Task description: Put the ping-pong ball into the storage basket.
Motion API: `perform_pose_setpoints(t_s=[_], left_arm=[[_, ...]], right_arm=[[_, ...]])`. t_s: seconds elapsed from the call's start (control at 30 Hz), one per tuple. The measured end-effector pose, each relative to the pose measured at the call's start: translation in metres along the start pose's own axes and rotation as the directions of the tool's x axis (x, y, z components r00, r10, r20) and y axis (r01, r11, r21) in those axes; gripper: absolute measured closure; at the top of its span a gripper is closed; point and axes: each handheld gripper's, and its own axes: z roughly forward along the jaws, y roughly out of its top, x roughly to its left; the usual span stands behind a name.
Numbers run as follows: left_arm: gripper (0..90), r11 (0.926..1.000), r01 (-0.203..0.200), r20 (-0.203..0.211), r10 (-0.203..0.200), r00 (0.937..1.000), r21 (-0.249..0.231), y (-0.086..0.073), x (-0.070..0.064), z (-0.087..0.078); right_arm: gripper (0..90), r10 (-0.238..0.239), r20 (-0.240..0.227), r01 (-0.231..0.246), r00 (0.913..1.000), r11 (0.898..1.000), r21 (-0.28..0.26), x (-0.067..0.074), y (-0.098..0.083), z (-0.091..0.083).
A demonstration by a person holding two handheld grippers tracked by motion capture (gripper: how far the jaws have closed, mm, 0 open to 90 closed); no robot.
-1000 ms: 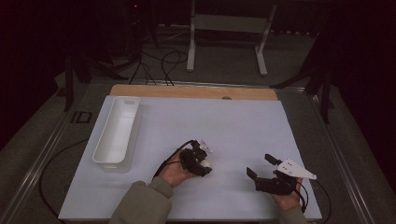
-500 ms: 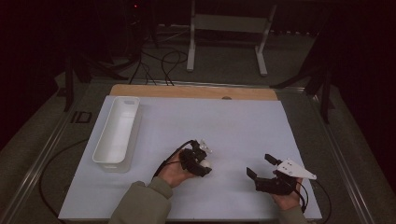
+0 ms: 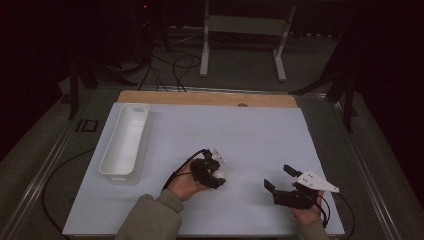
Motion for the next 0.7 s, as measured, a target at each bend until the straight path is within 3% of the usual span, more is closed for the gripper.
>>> perform_pose_setpoints(t_s=[0.7], left_arm=[[51.1, 1.0000, -0.004, -0.008, 0.004, 1.0000, -0.001, -0.0002, -0.0024, -0.0092]], right_arm=[[8.0, 0.003, -0.002, -0.003, 1.0000, 1.000, -0.001, -0.0002, -0.0002, 0.0000]])
